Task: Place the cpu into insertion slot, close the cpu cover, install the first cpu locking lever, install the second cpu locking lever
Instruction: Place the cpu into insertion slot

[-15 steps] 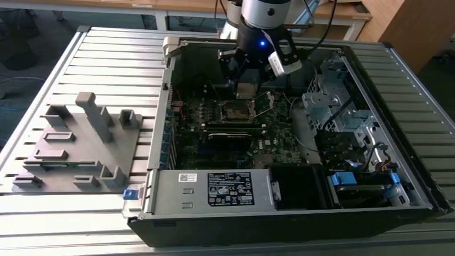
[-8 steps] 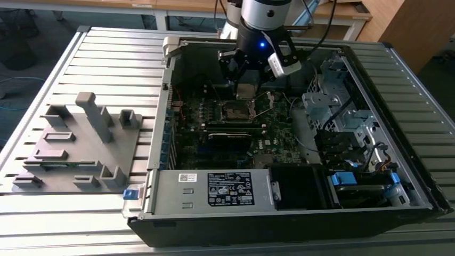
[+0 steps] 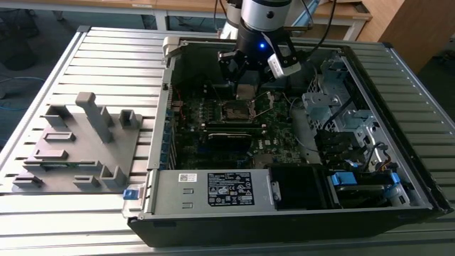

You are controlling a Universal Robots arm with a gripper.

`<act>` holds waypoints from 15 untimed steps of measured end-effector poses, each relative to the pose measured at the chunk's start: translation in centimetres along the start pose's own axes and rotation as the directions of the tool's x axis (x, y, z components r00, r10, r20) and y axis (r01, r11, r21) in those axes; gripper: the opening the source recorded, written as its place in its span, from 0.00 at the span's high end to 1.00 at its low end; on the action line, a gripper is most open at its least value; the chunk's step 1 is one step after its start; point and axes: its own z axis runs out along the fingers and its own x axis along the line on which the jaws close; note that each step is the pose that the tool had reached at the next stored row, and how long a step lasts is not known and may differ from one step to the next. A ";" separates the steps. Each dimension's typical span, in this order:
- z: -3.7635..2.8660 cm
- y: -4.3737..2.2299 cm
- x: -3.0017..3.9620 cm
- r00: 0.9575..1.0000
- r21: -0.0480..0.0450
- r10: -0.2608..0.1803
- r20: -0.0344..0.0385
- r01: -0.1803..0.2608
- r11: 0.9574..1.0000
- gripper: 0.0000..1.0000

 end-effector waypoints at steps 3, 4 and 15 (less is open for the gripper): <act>0.07 0.00 0.00 1.000 0.000 0.000 0.000 0.000 1.000 0.46; 0.09 0.00 0.00 1.000 0.000 0.000 0.000 0.000 1.000 0.46; 0.94 -0.06 -0.02 1.000 0.000 0.000 0.000 0.000 1.000 0.46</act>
